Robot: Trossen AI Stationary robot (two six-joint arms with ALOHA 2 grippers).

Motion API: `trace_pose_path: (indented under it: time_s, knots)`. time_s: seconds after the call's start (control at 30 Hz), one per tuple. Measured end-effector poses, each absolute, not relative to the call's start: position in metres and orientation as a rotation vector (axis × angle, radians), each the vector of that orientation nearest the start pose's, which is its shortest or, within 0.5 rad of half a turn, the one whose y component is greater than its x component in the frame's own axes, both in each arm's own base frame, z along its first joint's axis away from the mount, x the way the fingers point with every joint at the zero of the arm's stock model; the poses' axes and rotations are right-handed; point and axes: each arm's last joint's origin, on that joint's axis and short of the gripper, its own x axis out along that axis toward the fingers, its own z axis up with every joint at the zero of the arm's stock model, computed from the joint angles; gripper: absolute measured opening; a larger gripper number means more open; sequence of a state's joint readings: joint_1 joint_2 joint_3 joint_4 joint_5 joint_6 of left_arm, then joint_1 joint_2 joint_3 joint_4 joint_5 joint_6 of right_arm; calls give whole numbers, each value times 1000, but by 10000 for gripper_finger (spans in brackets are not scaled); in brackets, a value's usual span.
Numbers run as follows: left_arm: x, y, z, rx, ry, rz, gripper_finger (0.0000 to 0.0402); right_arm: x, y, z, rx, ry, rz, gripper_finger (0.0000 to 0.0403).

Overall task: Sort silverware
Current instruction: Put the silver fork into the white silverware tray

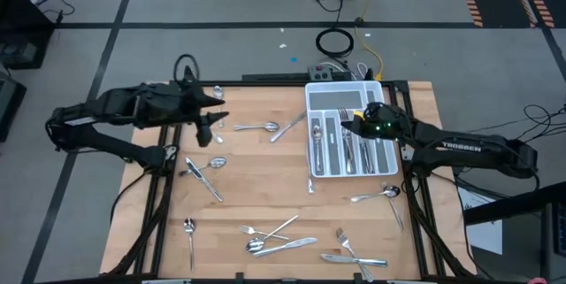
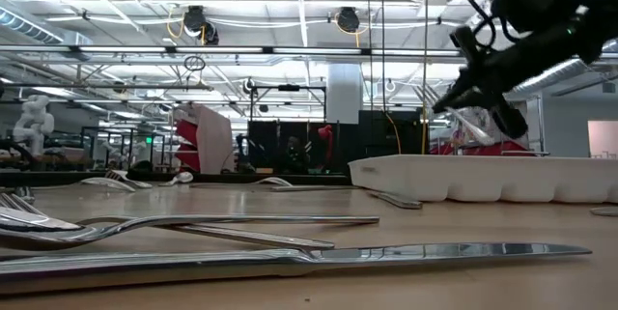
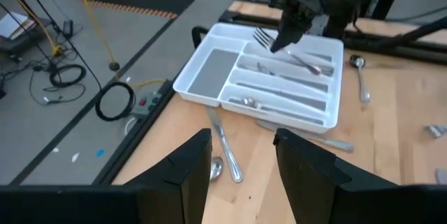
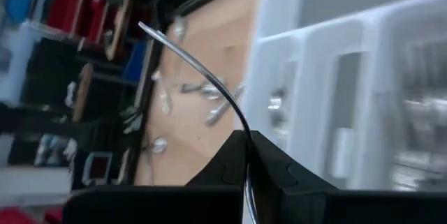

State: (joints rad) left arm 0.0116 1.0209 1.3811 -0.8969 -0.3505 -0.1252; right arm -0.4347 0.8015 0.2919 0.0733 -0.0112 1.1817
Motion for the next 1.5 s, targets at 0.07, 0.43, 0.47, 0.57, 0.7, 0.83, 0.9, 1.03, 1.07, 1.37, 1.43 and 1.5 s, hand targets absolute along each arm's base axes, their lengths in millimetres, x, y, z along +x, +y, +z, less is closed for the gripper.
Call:
trace_pose_path:
  time_s: [0.07,0.43,0.47,0.57,0.7,0.83,0.9,1.03,1.07,1.37,1.43,1.5]
  knots:
    - [178,12,419,-26,529,386,166,147,-69,173,1251,135,-655,0]
    - [209,12,409,-23,551,382,166,138,-67,154,1215,164,-787,0]
    - [210,12,409,-23,551,382,166,138,-67,154,1214,168,-791,0]
    - [214,12,408,-23,552,382,166,138,-67,153,1206,191,-775,0]
    - [217,12,406,-21,562,382,166,138,-66,152,1206,213,-773,0]
    - [218,12,405,-22,562,382,166,139,-67,151,1211,219,-775,0]
    - [218,12,405,-22,563,382,166,139,-67,151,1223,214,-775,0]
    - [218,12,405,-22,560,382,166,142,-67,155,1238,176,-727,0]
    - [218,12,406,-23,558,382,166,143,-67,157,1237,153,-706,0]
    - [220,12,408,-27,529,381,166,142,-61,149,1297,119,-664,0]
    - [220,12,408,-27,529,381,166,138,-57,138,1335,96,-660,0]
    - [220,12,408,-27,529,381,166,134,-55,131,1359,44,-635,0]
